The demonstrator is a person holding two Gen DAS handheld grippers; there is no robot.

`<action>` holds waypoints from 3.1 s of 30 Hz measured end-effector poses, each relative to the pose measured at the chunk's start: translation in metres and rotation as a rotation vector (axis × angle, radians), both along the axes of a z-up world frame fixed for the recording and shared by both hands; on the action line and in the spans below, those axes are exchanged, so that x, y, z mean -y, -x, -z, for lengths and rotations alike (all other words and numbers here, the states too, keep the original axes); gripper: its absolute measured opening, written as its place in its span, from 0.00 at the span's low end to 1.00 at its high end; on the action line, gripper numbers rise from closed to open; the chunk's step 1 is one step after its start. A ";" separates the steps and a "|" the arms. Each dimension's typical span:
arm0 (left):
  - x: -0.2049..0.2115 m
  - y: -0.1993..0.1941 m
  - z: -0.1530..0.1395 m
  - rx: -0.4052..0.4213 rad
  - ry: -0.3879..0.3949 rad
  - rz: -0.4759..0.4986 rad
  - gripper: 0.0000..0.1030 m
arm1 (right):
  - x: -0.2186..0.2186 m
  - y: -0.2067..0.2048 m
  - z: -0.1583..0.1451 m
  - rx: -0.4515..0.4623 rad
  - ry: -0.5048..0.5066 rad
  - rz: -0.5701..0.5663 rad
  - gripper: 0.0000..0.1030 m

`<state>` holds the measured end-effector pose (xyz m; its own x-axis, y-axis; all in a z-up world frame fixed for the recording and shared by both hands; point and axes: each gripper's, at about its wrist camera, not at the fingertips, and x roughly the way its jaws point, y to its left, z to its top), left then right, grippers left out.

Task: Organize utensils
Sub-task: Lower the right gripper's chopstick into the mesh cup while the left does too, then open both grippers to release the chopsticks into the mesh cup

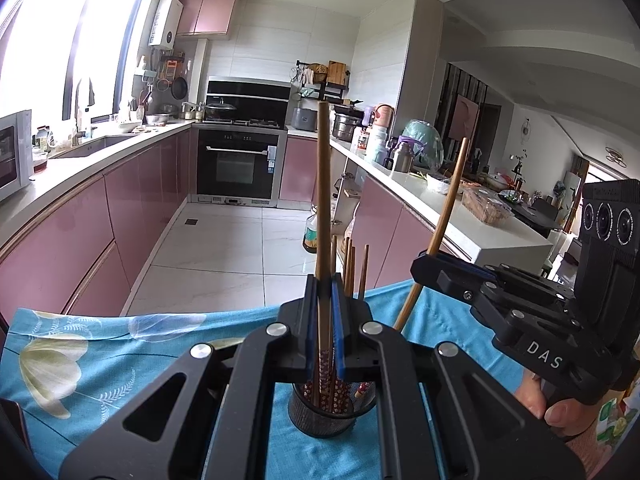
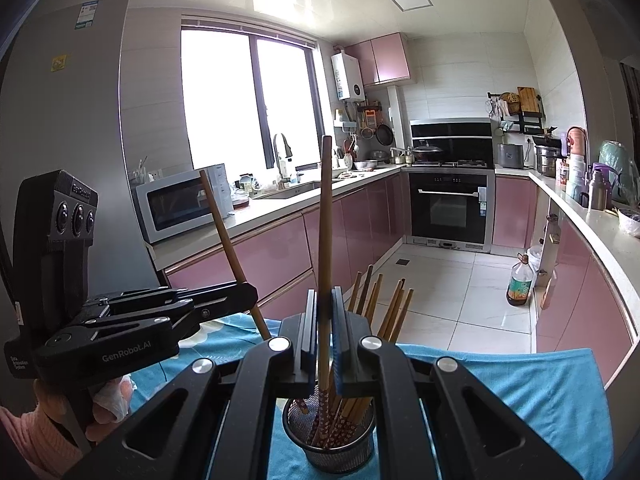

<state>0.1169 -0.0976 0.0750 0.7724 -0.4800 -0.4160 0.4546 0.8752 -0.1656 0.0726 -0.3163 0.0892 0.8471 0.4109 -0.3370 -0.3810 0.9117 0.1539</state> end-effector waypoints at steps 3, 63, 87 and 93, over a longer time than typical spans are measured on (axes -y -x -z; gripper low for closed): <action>0.004 -0.003 0.004 -0.015 -0.010 -0.001 0.07 | -0.001 -0.003 0.002 -0.007 0.001 0.000 0.05; 0.025 -0.065 0.091 -0.211 -0.124 0.002 0.14 | 0.000 -0.048 0.069 -0.242 0.023 -0.003 0.11; -0.036 0.016 0.080 -0.007 -0.103 -0.252 0.95 | 0.009 0.015 0.073 -0.102 0.045 0.124 0.94; -0.061 0.040 0.076 0.076 -0.062 -0.318 0.95 | 0.000 0.035 0.078 -0.025 0.084 0.181 0.94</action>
